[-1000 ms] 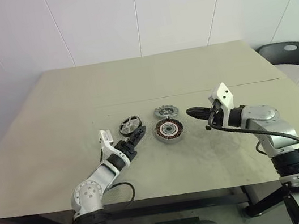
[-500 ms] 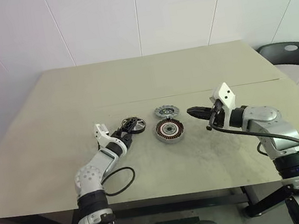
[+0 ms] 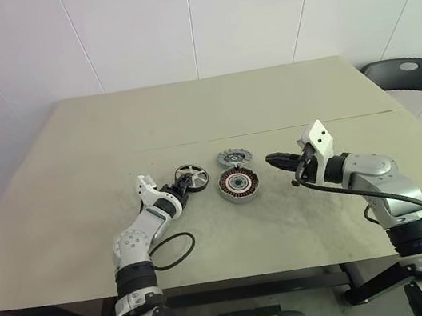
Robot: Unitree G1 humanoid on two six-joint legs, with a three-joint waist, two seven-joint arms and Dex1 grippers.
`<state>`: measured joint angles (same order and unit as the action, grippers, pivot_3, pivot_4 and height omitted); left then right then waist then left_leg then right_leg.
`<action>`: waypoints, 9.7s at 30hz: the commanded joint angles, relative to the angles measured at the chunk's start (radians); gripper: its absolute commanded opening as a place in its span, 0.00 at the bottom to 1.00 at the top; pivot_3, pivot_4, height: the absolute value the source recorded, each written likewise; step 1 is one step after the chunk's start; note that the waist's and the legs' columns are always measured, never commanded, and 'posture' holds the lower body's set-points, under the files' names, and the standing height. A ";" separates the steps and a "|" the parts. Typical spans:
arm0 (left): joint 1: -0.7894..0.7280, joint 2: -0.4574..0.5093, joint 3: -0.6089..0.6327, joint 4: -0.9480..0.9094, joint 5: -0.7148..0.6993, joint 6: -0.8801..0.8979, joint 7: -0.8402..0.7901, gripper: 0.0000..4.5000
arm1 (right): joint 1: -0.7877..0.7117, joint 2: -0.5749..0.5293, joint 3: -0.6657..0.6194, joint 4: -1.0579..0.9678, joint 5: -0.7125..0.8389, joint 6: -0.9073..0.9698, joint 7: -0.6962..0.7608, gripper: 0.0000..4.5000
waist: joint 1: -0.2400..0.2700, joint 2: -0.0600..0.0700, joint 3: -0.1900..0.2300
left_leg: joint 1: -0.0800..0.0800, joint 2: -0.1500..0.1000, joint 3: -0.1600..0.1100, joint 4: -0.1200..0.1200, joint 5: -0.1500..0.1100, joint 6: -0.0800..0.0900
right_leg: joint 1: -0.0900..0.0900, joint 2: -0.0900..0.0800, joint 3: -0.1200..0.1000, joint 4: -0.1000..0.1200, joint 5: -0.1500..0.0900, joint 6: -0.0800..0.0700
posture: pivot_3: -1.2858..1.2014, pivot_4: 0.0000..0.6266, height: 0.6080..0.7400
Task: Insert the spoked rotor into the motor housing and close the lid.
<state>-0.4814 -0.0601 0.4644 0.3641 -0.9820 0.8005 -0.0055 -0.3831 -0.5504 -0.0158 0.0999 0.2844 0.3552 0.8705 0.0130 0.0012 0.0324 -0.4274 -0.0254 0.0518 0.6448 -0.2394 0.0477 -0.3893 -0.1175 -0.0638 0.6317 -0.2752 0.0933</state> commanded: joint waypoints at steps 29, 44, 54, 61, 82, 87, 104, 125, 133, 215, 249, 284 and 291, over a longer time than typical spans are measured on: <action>-0.091 -0.059 -0.107 0.186 -0.058 0.199 -0.347 0.26 | 0.187 -0.119 -0.101 -0.189 0.136 0.098 0.052 0.00 | 0.027 -0.001 0.000 | -0.001 0.000 0.000 0.002 -0.001 0.003 | 0.001 0.000 0.000 -0.002 -0.001 -0.004 | 0.52 0.00 1.00; -0.099 -0.078 -0.093 0.230 -0.005 0.202 -0.353 0.26 | 0.187 -0.109 -0.090 -0.190 0.131 0.094 0.023 0.00 | 0.026 0.000 0.000 | -0.001 0.000 0.000 0.002 -0.001 0.003 | 0.001 0.000 0.000 -0.002 -0.001 -0.003 | 0.52 0.00 1.00; -0.110 -0.077 -0.094 0.243 0.026 0.183 -0.340 0.34 | 0.185 -0.103 -0.090 -0.191 0.129 0.093 0.008 0.00 | 0.027 0.000 0.000 | -0.001 0.000 0.000 0.002 -0.001 0.003 | 0.001 0.000 0.000 -0.002 -0.001 -0.003 | 0.52 0.00 1.00; -0.129 -0.081 -0.115 0.235 0.097 0.117 -0.278 0.81 | 0.183 -0.100 -0.086 -0.188 0.124 0.089 0.004 0.00 | 0.028 0.000 -0.001 | 0.002 0.000 0.000 0.003 -0.001 0.003 | 0.005 0.000 0.000 -0.002 -0.001 -0.003 | 0.52 0.00 1.00; -0.173 0.009 -0.318 -0.100 0.239 0.120 -0.333 1.00 | 0.174 -0.091 -0.070 -0.155 0.098 0.068 -0.002 0.00 | 0.027 0.000 -0.001 | -0.005 0.000 0.000 0.003 -0.001 0.002 | 0.000 0.000 0.000 -0.002 0.002 -0.001 | 0.52 0.00 1.00; -0.145 0.083 -0.446 -0.145 0.377 0.030 -0.386 0.78 | 0.168 -0.085 -0.064 -0.148 0.089 0.064 -0.002 0.00 | 0.027 0.000 -0.001 | -0.006 0.000 0.000 0.003 -0.001 0.002 | 0.000 0.000 0.000 -0.003 0.002 -0.002 | 0.52 0.00 1.00; -0.094 0.066 -0.606 0.092 0.688 -0.593 -0.639 0.00 | 0.170 -0.063 -0.048 -0.150 0.072 0.057 -0.021 0.00 | 0.028 0.000 -0.001 | -0.005 0.000 0.000 0.004 -0.001 0.003 | -0.001 0.000 0.000 -0.003 0.002 -0.003 | 0.52 0.00 1.00; -0.101 0.097 -0.649 0.162 0.831 -0.747 -0.708 0.00 | 0.156 -0.012 -0.022 -0.154 0.070 0.054 -0.066 0.00 | 0.028 0.001 -0.001 | -0.002 0.000 0.000 0.004 -0.001 0.003 | 0.001 0.000 -0.001 -0.002 0.002 -0.003 | 0.52 0.00 1.00; -0.023 0.209 -0.601 0.027 0.720 -0.798 -0.922 0.00 | 0.092 -0.021 0.027 -0.137 0.036 0.040 -0.035 0.00 | 0.023 0.002 -0.002 | -0.002 0.000 0.001 0.004 -0.001 0.003 | 0.000 0.000 0.000 -0.002 0.002 -0.003 | 0.52 0.00 1.00; 0.035 0.258 -0.600 0.110 0.812 -0.912 -0.878 0.00 | -0.196 -0.297 0.416 -0.021 -0.502 -0.485 0.424 0.01 | 0.025 0.002 -0.002 | 0.000 0.000 0.001 0.005 0.000 0.001 | 0.000 0.000 0.000 0.001 0.005 -0.002 | 0.52 0.00 1.00; 0.048 0.252 -0.597 0.101 0.797 -0.893 -0.895 0.00 | -0.288 -0.111 0.416 0.137 -0.612 -0.462 0.136 0.05 | 0.025 0.002 -0.002 | 0.000 0.001 0.002 0.005 0.000 0.001 | 0.000 0.001 0.000 0.002 0.005 -0.002 | 0.52 0.00 1.00; 0.050 0.247 -0.611 0.113 0.807 -0.895 -0.879 0.00 | -0.269 -0.104 0.428 0.127 -0.609 -0.422 0.200 0.26 | 0.024 0.002 -0.002 | 0.001 0.001 0.002 0.006 0.000 0.001 | 0.000 0.001 0.000 0.002 0.006 -0.002 | 0.52 0.00 1.00; 0.056 0.253 -0.608 0.100 0.806 -0.891 -0.880 0.00 | -0.285 -0.076 0.441 0.232 -0.651 -0.451 0.135 0.26 | 0.023 0.002 -0.002 | 0.001 0.000 0.002 0.006 0.000 0.001 | 0.000 0.001 0.000 0.002 0.006 -0.002 | 0.52 0.00 1.00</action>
<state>-0.4245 0.1908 -0.1455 0.4896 -0.1767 -0.0901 -0.8851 -0.6455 -0.6357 0.4288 0.3257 -0.3603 -0.0803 1.0236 0.0362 0.0036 0.0302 -0.4267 -0.0249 0.0537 0.6505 -0.2392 0.0484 -0.3896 -0.1167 -0.0642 0.6340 -0.2697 0.0918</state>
